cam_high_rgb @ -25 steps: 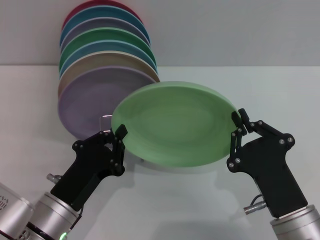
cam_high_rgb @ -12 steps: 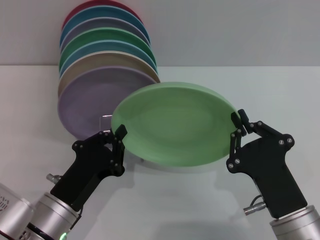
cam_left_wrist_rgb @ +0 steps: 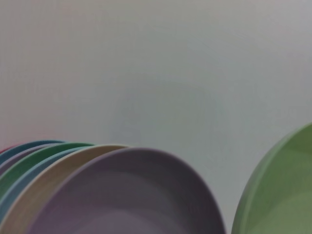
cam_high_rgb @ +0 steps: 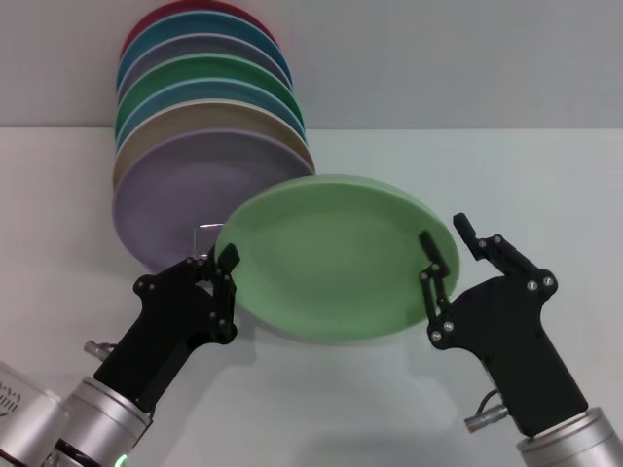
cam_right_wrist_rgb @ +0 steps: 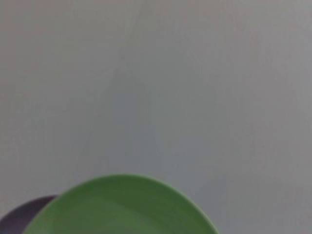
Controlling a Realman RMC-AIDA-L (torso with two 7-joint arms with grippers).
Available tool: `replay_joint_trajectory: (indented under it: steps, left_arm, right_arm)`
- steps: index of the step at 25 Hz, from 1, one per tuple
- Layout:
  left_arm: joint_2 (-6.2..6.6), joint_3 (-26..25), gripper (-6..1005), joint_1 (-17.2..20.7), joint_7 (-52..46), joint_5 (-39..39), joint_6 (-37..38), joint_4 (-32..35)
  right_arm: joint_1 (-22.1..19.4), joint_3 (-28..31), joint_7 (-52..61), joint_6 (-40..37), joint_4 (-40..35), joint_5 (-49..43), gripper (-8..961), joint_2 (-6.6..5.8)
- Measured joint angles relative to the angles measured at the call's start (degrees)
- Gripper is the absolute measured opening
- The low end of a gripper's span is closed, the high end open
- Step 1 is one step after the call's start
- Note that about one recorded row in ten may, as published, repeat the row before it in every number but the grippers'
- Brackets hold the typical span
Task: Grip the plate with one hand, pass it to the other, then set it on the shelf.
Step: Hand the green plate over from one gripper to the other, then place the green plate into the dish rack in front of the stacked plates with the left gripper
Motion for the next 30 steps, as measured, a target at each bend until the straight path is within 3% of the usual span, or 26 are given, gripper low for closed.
replay_joint_trajectory:
  steps: [3,8,15,21,30]
  left_arm:
    - [0.0,-0.8,42,0.24,0.01,-0.02,-0.69,-0.04]
    - [0.05,-1.8,41,0.72,0.03,-0.02,-0.59,-0.52]
    - [0.47,-4.81,45,2.34,0.07,0.08,7.27,-0.93]
    - [0.53,-8.53,49,2.67,0.49,0.27,15.43,2.63]
    - [0.58,-11.03,55,0.9,3.8,0.18,15.94,7.75]
  right_arm:
    - [-0.13,-2.11,0.01,-2.27,0.05,-0.26,164,-0.1]
    - [-0.2,-6.82,0.06,-8.37,0.1,-0.33,372,-0.2]
    - [0.02,-7.54,0.05,-5.57,-1.31,0.19,367,-0.12]
    - [0.71,-5.08,0.19,-0.13,-2.91,0.41,366,0.08]
    - [1.43,-3.72,0.18,0.82,-3.3,0.51,367,0.06]
